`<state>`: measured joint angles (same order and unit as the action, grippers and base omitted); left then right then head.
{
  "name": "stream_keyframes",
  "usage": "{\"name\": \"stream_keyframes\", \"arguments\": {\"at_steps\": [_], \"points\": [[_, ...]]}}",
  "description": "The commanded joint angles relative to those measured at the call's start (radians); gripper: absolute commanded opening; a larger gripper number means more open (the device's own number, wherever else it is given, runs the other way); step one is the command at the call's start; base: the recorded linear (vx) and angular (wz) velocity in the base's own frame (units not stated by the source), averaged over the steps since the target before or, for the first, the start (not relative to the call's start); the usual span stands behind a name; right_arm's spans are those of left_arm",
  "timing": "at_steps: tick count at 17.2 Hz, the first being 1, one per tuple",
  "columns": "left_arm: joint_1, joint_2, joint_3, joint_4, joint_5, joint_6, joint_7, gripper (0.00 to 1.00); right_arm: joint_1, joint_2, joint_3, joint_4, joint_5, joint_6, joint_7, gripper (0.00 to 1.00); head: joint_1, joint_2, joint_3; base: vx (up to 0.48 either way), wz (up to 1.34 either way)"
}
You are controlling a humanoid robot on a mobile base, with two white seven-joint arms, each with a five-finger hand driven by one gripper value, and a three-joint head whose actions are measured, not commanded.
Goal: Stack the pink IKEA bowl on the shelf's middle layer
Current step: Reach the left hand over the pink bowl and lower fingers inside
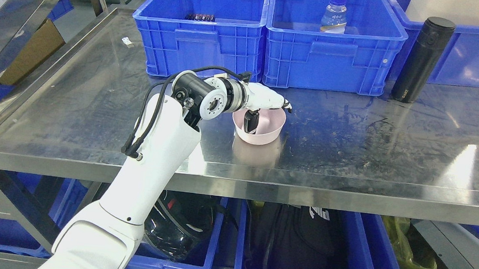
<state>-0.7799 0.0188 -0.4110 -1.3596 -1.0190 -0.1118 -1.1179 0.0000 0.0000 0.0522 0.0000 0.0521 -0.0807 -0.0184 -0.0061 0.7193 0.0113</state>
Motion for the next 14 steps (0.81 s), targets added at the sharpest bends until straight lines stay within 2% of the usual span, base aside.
{"name": "stream_keyframes", "arguments": {"at_steps": [1,5,10,14], "points": [[-0.045,-0.001,0.041,0.002,0.005,0.014,-0.016,0.86,0.003,-0.017,0.0,-0.017,0.0,-0.001,0.0,1.0,0.0,0.0,0.0,-0.003,0.01],[-0.143,-0.001,0.055,-0.033,0.014,0.044,-0.04,0.84,0.005,-0.017,0.0,-0.017,0.0,-0.001,0.0,1.0,0.0,0.0,0.0,-0.004,0.01],[-0.151,-0.001,0.049,-0.079,0.057,0.047,-0.114,0.83,0.003,-0.017,0.0,-0.017,0.0,-0.001,0.0,1.0,0.0,0.0,0.0,0.0,0.0],[-0.136,0.064,0.041,-0.147,0.126,0.047,-0.131,0.78,0.003,-0.017,0.0,-0.017,0.0,-0.001,0.0,1.0,0.0,0.0,0.0,0.0,0.0]]}}
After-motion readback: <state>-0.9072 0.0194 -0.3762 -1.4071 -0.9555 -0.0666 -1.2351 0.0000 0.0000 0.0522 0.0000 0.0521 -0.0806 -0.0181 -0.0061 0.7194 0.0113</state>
